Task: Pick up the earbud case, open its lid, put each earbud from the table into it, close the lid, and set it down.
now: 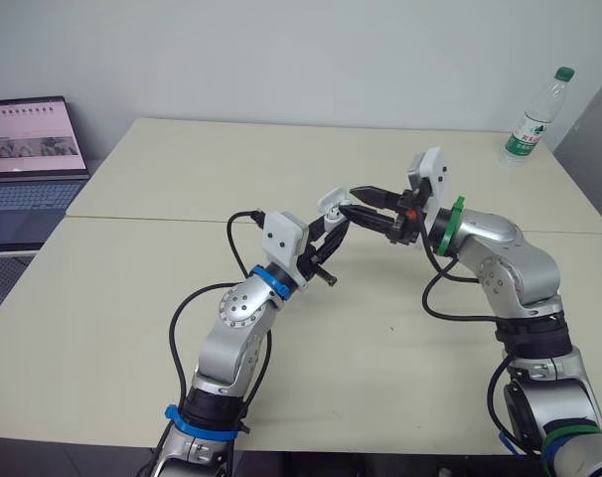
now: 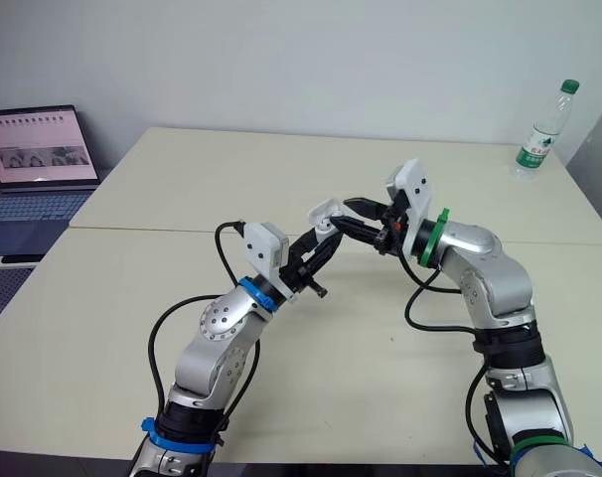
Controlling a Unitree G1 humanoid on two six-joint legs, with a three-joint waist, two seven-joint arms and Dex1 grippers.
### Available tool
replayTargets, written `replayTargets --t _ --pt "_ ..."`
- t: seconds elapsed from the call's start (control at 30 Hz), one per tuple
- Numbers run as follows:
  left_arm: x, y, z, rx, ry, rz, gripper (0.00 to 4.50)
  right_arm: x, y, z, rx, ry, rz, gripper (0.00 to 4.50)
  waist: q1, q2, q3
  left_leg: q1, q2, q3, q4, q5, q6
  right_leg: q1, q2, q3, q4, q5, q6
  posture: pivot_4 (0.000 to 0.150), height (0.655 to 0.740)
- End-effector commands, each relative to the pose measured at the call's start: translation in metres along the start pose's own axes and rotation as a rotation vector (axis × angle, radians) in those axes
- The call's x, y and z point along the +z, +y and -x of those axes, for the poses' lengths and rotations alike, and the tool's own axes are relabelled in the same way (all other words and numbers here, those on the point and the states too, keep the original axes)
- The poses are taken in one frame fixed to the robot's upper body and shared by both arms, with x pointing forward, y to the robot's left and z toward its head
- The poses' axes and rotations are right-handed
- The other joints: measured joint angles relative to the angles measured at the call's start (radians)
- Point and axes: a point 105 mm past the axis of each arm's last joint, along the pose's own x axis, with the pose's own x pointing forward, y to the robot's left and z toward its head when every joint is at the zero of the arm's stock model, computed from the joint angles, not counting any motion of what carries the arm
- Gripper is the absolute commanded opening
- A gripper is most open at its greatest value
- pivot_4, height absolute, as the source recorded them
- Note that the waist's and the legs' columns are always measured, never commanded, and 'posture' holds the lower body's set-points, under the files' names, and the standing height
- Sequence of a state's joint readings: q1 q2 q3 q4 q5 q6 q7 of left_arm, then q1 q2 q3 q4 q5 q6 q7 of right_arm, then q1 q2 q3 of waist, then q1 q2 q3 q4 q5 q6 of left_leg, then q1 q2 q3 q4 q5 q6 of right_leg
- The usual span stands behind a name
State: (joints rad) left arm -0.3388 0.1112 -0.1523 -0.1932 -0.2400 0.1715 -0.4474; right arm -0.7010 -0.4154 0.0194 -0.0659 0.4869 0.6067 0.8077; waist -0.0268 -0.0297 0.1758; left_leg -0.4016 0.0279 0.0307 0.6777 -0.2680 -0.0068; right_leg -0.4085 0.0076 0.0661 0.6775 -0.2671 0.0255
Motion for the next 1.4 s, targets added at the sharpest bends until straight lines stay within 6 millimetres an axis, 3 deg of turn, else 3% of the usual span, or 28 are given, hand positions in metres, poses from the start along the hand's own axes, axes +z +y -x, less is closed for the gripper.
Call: replayTargets --t 0.03,0.2,0.43,0.63,0.67,0.87,1.07,1.4 --pt "0.020 -0.006 -0.003 -0.024 -0.075 -0.031 0.77 0.025 -0.005 0.008 0.013 -0.073 -0.006 2.11 0.000 0.000 0.000 0.000 0.000 0.000 0.000 0.000 0.000 0.000 0.000 0.000 0.000 0.000 0.000 0.150 0.7400" --pt "0.019 -0.005 -0.003 -0.023 -0.072 -0.036 0.77 0.039 -0.018 0.019 0.014 -0.080 -0.061 2.11 0.000 0.000 0.000 0.000 0.000 0.000 0.000 0.000 0.000 0.000 0.000 0.000 0.000 0.000 0.000 0.150 0.7400" --pt "0.017 -0.010 -0.004 -0.070 -0.063 -0.036 0.77 0.040 -0.034 0.008 -0.006 -0.010 -0.007 2.11 -0.003 0.000 0.000 0.000 0.000 0.001 -0.001 0.000 0.000 0.000 0.001 0.001 -0.001 0.000 0.000 0.150 0.7400" --pt "0.015 -0.018 -0.003 -0.151 -0.040 -0.045 0.77 0.021 -0.025 -0.012 0.060 0.077 0.013 0.19 -0.004 0.000 0.000 0.000 0.000 0.001 -0.001 0.000 0.000 -0.001 0.000 0.001 -0.001 0.000 0.000 0.150 0.7400" --pt "0.014 -0.020 -0.003 -0.167 -0.035 -0.045 0.77 0.020 -0.025 -0.015 0.065 0.080 0.013 0.08 -0.004 0.000 0.000 0.000 0.000 0.001 -0.001 0.000 0.000 -0.001 0.000 0.001 -0.001 0.000 0.000 0.150 0.7400" --pt "0.009 -0.030 0.001 -0.211 -0.013 -0.040 0.77 0.024 -0.016 -0.020 0.175 0.090 -0.015 0.08 -0.004 0.000 0.000 0.000 0.000 0.001 -0.001 0.000 0.000 -0.001 0.000 0.001 -0.001 0.000 0.000 0.150 0.7400" --pt "0.008 -0.021 0.002 -0.171 -0.006 -0.043 0.77 0.028 0.000 -0.002 0.321 0.141 -0.050 0.08 -0.002 0.000 0.000 -0.001 0.000 0.001 -0.001 0.000 0.000 -0.001 -0.001 0.000 -0.002 0.000 0.000 0.150 0.7400" --pt "0.010 -0.015 -0.001 -0.151 -0.013 -0.045 0.77 -0.004 0.002 0.009 0.292 0.279 0.185 0.08 -0.003 0.000 0.000 -0.001 0.001 0.001 -0.001 0.000 0.000 -0.001 0.000 0.000 -0.002 0.000 0.000 0.150 0.7400"
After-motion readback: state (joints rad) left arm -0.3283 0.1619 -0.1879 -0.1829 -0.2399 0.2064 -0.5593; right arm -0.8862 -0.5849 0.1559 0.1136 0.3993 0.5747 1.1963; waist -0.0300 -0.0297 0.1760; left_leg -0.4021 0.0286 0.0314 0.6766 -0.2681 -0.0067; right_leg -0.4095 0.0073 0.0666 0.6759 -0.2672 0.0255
